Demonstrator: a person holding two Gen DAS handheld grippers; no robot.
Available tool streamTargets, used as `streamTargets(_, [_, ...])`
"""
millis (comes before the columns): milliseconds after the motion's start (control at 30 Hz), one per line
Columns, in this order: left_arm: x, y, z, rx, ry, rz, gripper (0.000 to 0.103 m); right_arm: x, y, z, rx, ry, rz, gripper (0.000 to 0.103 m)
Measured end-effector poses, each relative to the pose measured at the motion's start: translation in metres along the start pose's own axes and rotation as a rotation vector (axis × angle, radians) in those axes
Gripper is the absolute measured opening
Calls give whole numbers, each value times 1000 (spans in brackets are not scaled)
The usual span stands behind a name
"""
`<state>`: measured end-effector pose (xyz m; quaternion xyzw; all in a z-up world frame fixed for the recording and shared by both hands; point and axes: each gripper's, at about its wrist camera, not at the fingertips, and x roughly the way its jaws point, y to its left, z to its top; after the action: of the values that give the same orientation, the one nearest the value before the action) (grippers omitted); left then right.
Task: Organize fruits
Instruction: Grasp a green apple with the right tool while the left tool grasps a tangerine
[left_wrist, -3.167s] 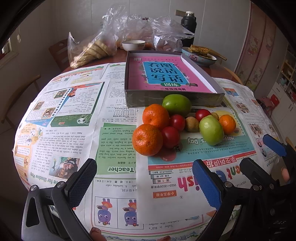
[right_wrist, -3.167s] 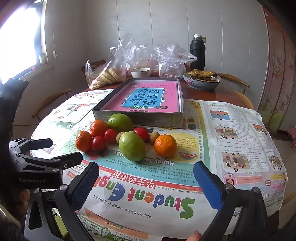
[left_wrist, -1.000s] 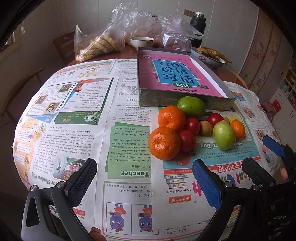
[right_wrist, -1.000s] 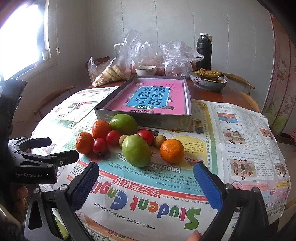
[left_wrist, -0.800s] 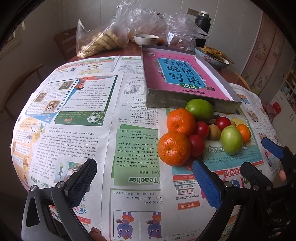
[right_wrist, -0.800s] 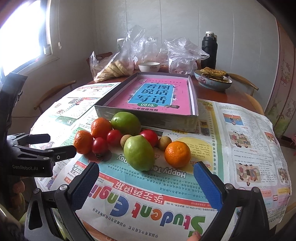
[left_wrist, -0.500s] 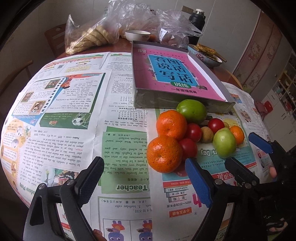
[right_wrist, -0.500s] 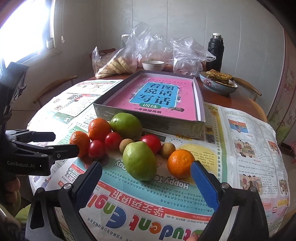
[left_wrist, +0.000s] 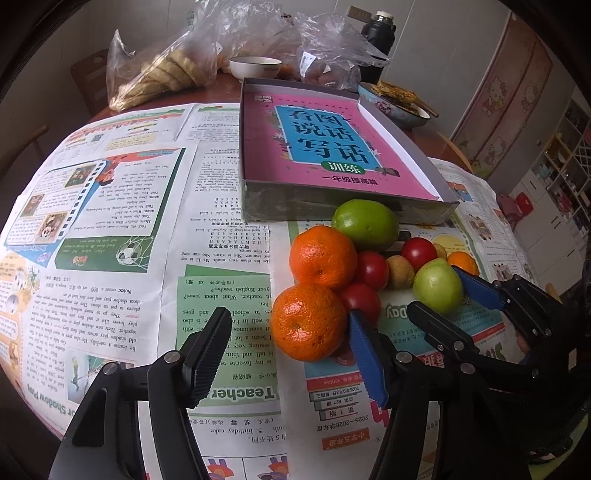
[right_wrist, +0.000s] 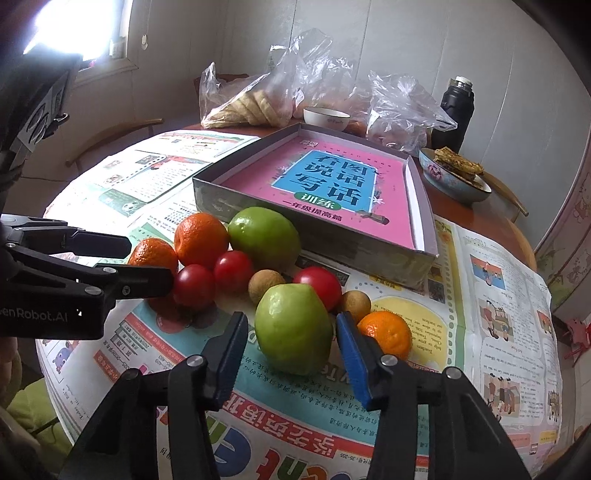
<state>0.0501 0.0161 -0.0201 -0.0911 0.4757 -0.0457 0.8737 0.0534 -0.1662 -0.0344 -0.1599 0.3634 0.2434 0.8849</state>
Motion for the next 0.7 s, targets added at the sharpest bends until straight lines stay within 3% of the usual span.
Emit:
streamTargets(233, [1, 3, 2, -12, 7, -47, 55, 4, -3, -1, 9, 3, 6, 43])
streamTargets(700, [6, 9, 4, -36, 24, -101, 54, 5, -13, 0, 69, -3, 61, 42])
